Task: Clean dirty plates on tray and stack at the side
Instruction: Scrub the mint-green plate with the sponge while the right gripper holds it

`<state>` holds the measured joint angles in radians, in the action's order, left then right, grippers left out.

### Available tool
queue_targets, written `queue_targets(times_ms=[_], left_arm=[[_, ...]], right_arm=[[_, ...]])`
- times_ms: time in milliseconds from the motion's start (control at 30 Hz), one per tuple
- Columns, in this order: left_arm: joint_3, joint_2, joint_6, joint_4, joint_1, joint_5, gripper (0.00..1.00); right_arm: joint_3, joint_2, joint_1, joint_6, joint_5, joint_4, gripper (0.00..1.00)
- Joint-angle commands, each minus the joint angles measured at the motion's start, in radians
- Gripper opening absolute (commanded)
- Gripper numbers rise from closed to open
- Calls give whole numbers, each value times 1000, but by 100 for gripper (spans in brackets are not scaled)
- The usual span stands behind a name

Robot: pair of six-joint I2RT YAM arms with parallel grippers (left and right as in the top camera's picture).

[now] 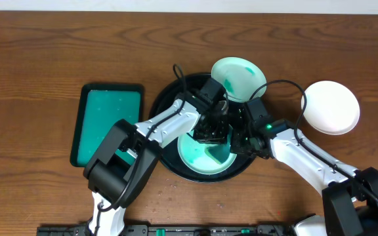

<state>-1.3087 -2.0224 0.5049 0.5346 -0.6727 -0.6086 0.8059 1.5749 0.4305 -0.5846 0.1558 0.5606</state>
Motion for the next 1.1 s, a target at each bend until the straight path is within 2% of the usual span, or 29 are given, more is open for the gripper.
queue_targets(times_ms=[0, 133, 200, 300, 433, 667, 867, 1067], left_arm=[[10, -27, 13, 13, -17, -100, 7], [10, -27, 11, 117, -17, -124, 7], [10, -27, -12, 187, -13, -75, 7], [10, -27, -12, 262, -3, 111, 7], [10, -27, 18, 291, 14, 373, 7], [10, -27, 82, 296, 58, 674, 7], [10, -27, 99, 311, 97, 798, 7], [10, -27, 98, 325, 98, 780, 7]], right_arm=[[11, -13, 16, -2, 36, -15, 1], [11, -13, 16, -2, 36, -11, 1], [11, -13, 16, -2, 36, -7, 1], [11, -13, 16, -1, 36, -3, 1], [11, -13, 16, -2, 36, -2, 1], [11, -13, 16, 6, 35, -2, 1], [11, -13, 16, 6, 35, 1, 1], [11, -13, 16, 6, 36, -4, 1]])
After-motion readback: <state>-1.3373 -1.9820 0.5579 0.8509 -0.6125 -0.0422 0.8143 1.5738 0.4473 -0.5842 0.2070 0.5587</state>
